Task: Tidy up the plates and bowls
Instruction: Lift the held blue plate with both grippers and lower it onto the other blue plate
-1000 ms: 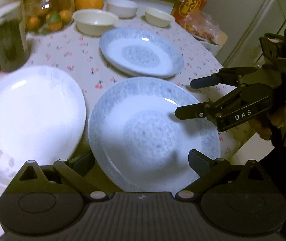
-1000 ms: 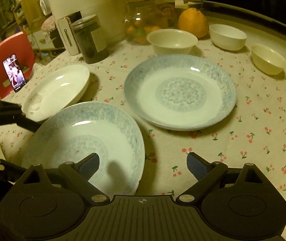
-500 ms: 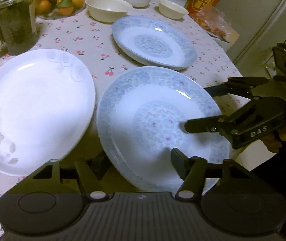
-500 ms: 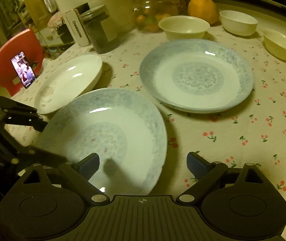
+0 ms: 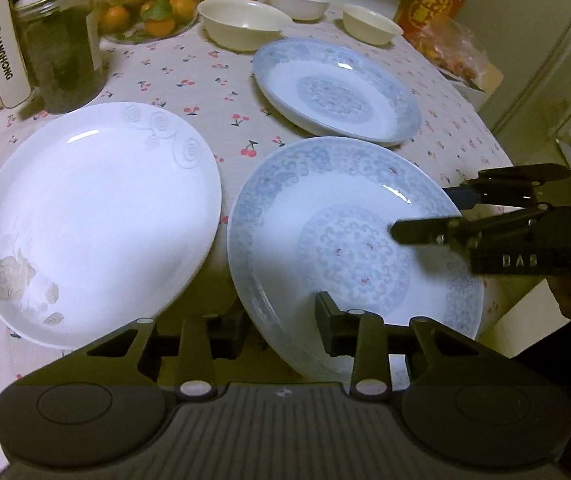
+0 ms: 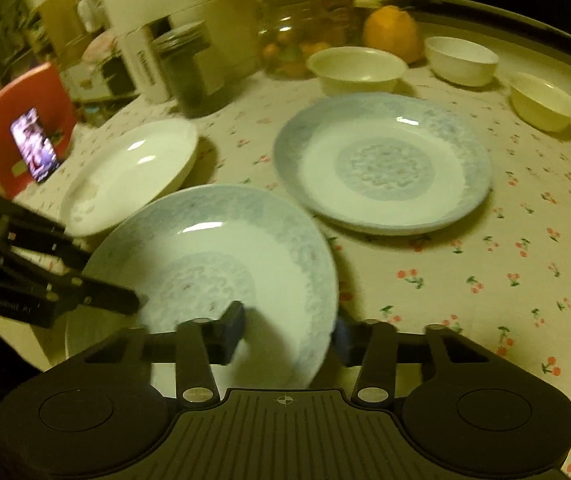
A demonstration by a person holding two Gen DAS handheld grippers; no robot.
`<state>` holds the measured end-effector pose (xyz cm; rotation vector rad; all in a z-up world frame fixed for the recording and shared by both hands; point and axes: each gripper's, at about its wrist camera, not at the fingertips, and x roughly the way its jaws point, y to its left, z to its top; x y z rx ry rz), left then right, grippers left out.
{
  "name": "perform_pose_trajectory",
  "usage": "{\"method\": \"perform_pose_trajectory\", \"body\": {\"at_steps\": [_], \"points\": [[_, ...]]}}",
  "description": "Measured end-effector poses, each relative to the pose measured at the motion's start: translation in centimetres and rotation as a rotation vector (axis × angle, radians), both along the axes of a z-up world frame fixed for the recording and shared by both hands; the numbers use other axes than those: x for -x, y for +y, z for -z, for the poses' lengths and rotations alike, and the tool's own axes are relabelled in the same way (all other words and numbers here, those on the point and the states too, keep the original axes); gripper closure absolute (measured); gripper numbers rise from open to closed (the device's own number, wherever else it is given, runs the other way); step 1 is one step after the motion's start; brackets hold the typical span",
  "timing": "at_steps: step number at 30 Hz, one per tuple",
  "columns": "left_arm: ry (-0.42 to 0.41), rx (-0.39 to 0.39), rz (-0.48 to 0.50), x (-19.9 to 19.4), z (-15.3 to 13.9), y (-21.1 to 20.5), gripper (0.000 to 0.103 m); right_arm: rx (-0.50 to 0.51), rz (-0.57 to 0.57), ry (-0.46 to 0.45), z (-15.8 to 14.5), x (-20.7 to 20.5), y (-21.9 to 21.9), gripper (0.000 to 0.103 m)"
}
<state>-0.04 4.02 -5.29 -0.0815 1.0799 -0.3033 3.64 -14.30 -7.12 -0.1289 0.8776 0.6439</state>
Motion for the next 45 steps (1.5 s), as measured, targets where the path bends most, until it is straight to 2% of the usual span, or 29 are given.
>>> {"method": "perform_pose_trajectory", "body": {"at_steps": [4, 22, 33, 45], "points": [[-0.014, 0.001, -0.008, 0.0, -0.4, -0.2, 0.079, -0.01, 0.037, -0.018, -0.5, -0.4, -0.5, 0.068], [-0.093, 0.054, -0.086, -1.5, -2.4, 0.0, 0.082, -0.064, 0.118, -0.032, -2.4, -2.0, -1.5, 0.069], [-0.144, 0.097, -0.153, -4.4, -3.4, -0.4, 0.082, -0.109, 0.209, -0.032, -3.8, -5.0, -2.4, 0.069], [-0.162, 0.09, -0.19, -8.1, -3.5, -1.2, 0.082, -0.103, 0.293, -0.041, -4.3, -8.8, -2.8, 0.069]]}}
